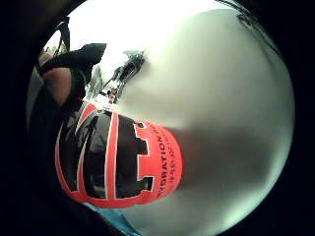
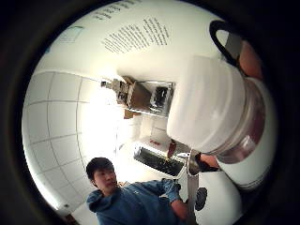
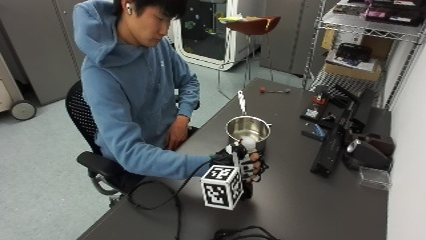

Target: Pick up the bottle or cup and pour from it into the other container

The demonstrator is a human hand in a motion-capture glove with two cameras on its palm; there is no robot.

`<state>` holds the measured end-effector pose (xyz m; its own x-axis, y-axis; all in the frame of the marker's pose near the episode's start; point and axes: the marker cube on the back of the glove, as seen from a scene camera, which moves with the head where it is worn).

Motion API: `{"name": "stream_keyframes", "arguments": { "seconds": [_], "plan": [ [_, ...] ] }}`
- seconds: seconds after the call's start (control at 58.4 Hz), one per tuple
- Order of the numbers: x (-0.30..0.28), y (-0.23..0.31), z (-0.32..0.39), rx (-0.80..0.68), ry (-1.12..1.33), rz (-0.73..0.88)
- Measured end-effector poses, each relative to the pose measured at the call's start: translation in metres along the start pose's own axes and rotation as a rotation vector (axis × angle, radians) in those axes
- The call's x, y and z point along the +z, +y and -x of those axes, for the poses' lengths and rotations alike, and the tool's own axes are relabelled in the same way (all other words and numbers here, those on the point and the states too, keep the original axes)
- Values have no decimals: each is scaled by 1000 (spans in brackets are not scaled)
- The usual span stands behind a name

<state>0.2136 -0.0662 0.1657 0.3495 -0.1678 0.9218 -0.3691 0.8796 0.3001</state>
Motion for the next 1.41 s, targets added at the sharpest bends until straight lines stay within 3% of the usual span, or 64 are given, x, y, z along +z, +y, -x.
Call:
{"name": "stream_keyframes", "arguments": {
  "seconds": [0.24, 0.326, 0.428, 0.668, 1.079, 1.217, 1.405],
  "plan": [
    [19, -9, 60, -72, 176, 124],
    [26, -11, 78, -111, 378, 228],
    [37, -32, 110, -135, 521, 236],
    [79, -42, 156, -133, 1043, 523],
    [164, -31, 167, -292, 1915, 842],
    [193, -20, 159, -338, 2074, 889],
    [202, -16, 156, -358, 2101, 911]
  ]
}}
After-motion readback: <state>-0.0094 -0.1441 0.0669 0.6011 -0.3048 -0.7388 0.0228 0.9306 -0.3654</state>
